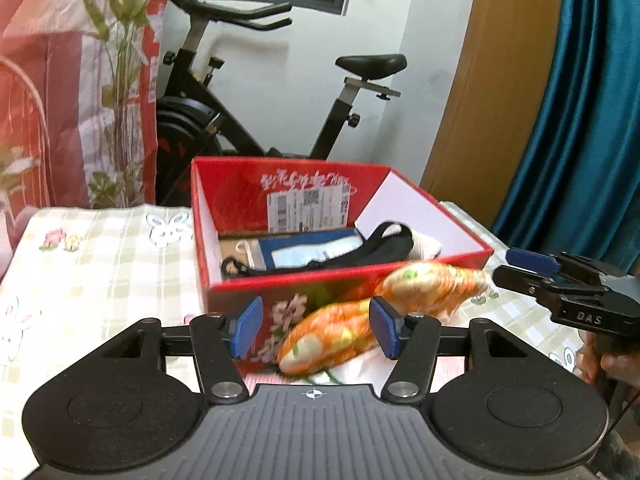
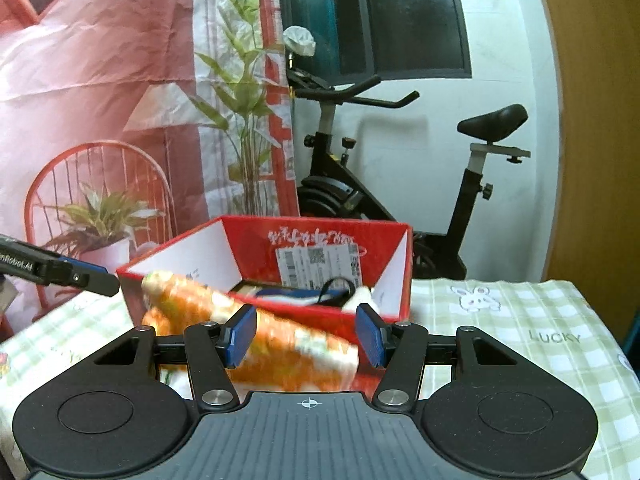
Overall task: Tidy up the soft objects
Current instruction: 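Lower both tools onto the orange floral oven mitt and close on it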
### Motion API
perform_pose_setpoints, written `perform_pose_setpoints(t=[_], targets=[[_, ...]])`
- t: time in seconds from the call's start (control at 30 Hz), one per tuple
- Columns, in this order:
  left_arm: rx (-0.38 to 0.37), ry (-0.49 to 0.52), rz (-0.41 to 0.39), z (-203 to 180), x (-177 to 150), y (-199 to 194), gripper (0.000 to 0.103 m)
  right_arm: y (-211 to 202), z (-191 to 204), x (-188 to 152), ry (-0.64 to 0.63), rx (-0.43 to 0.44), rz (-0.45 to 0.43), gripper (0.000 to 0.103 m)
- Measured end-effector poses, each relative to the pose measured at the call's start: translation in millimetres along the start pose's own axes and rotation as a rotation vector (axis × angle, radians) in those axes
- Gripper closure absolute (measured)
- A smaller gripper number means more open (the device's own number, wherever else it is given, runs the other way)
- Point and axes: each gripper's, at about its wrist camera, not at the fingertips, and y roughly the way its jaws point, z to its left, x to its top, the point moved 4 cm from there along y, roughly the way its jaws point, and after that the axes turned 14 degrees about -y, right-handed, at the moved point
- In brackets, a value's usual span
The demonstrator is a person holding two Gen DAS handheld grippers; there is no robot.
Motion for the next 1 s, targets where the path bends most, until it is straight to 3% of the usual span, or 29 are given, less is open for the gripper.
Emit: perform_pose_setpoints(t=[0.23, 0.5, 1.0], targets=[[0.001, -0.023, 0.047, 10.4, -21.0, 15.3, 0.043, 2.8, 9.1, -41.3, 0.051, 0.004, 0.082, 0.052], [0.009, -0.073, 0.055, 16.3, -37.3, 34.6, 0.043, 24.9, 5.1, -67.4, 0.116, 0.002, 0.106, 0.052], [0.014, -0.081, 0.051, 11.3, -37.7, 51.4, 0.050, 57.2, -12.8, -73.0, 0.299, -0.005, 0.039, 0.054]])
